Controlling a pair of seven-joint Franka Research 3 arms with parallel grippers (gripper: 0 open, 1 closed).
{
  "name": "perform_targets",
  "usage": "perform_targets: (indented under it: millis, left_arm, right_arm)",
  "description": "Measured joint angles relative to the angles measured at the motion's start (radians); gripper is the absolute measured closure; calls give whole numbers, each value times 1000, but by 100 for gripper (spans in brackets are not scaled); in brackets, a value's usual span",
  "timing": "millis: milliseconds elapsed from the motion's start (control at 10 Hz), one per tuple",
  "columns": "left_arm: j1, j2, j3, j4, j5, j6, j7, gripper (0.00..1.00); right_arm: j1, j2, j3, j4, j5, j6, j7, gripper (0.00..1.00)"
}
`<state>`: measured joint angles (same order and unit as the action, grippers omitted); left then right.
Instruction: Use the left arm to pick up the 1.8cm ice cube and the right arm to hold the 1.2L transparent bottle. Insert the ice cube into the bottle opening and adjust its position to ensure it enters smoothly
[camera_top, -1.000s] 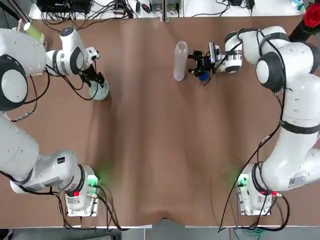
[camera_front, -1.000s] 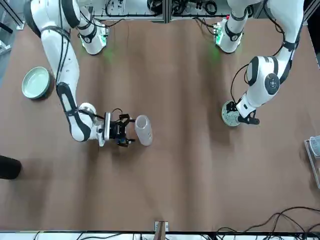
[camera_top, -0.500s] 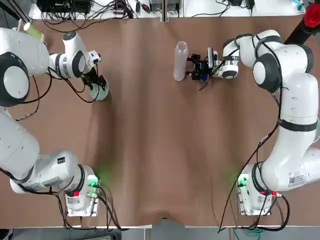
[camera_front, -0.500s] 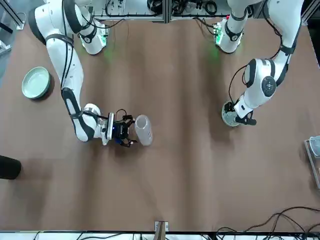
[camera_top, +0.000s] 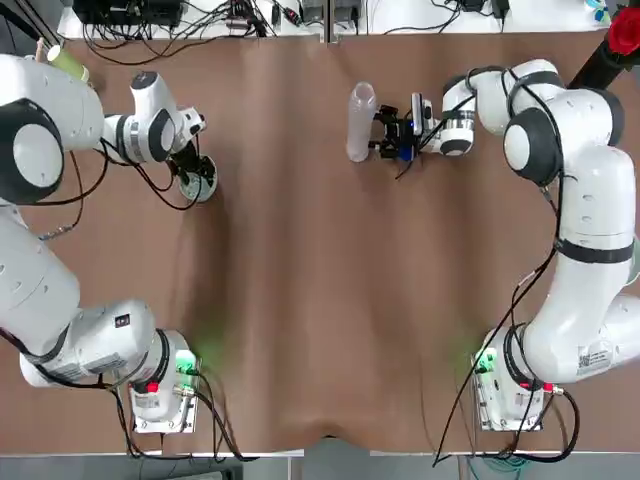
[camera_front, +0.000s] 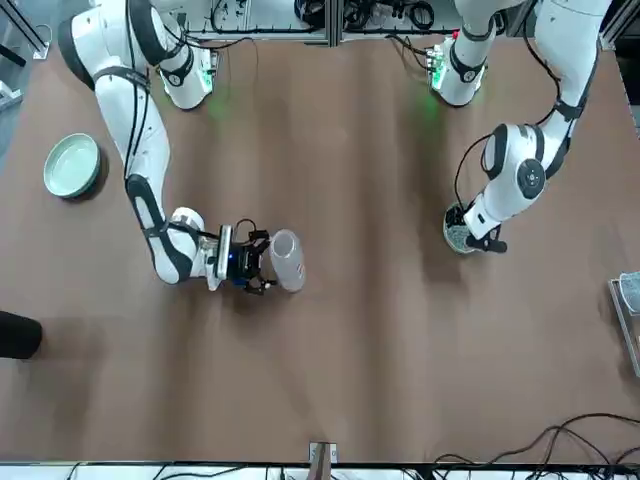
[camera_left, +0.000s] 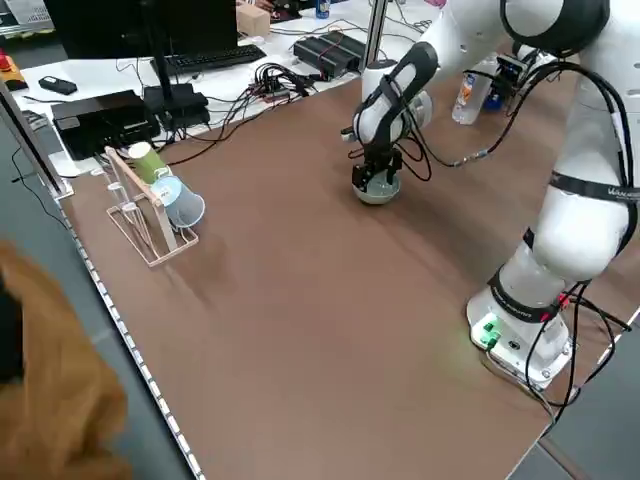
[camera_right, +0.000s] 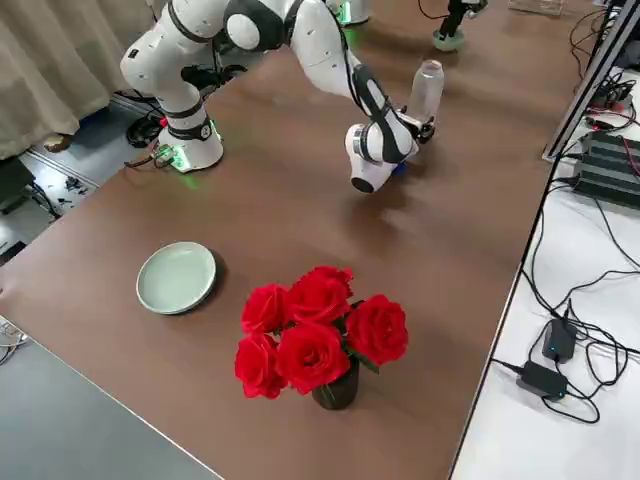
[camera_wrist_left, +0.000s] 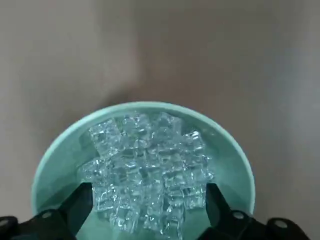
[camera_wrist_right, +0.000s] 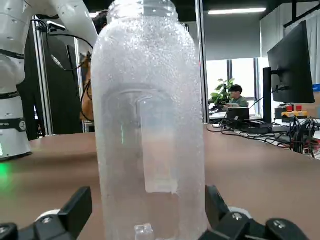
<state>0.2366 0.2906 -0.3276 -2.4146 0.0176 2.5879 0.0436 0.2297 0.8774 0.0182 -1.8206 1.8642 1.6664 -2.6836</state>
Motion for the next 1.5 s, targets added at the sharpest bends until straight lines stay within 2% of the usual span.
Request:
perform_targets:
  millis: [900, 1100, 1200, 1500]
  left_arm:
    - [1, 24, 3, -3, 5, 27, 0, 9]
    - [0, 23, 0, -2, 5, 28, 0, 21]
    - [-1, 28, 0, -3, 5, 28, 0, 39]
    - [0, 28, 0, -2, 5, 28, 0, 41]
  right_arm:
    - [9, 16, 0, 32, 5, 25, -6, 0]
    - [9, 16, 0, 32, 5, 25, -7, 0]
    - [9, 16, 0, 33, 5, 25, -7, 0]
    - [9, 16, -2, 37, 5, 25, -7, 0]
